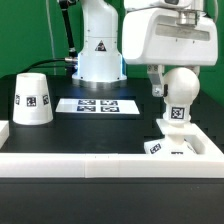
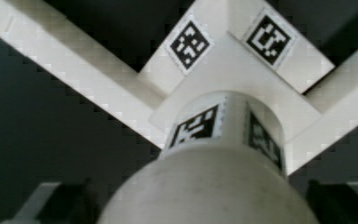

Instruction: Assemble lamp

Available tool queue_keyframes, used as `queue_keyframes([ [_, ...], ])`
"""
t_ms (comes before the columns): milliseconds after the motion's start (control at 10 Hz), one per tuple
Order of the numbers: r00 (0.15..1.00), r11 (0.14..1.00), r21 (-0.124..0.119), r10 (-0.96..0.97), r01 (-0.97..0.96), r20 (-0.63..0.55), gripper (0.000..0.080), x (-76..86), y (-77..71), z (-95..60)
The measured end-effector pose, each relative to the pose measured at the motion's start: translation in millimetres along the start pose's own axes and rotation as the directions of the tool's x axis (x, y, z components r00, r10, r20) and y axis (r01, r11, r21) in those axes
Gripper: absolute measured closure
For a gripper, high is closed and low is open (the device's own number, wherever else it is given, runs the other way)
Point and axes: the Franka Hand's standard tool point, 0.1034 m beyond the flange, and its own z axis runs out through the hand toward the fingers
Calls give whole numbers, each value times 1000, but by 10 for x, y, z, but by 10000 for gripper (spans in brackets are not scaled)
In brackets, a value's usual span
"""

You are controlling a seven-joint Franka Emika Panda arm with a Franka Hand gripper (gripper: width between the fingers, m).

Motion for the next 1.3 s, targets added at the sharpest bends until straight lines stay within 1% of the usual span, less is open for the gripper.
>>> queue_keyframes([
  [300, 982, 982, -2, 190, -190, -7, 223, 23, 9, -13],
  [500, 949, 949, -2, 314, -315, -18, 223, 42, 22, -23],
  [600, 879, 879, 4, 476, -476, -33, 223, 24, 44, -25],
  [700, 805, 806, 11, 592, -592, -30, 223, 28, 14, -21],
  [800, 701, 701, 23, 713, -713, -23, 224, 55, -49, -19],
  [900, 608, 608, 34, 794, -793, -16, 231, 80, -102, -18],
  [1100, 456, 456, 51, 890, -889, 5, 242, 90, -164, 15],
  [1200, 421, 420, 53, 907, -906, 12, 255, 95, -206, 42],
  [1300, 334, 333, 58, 942, -941, 22, 255, 111, -244, 43],
])
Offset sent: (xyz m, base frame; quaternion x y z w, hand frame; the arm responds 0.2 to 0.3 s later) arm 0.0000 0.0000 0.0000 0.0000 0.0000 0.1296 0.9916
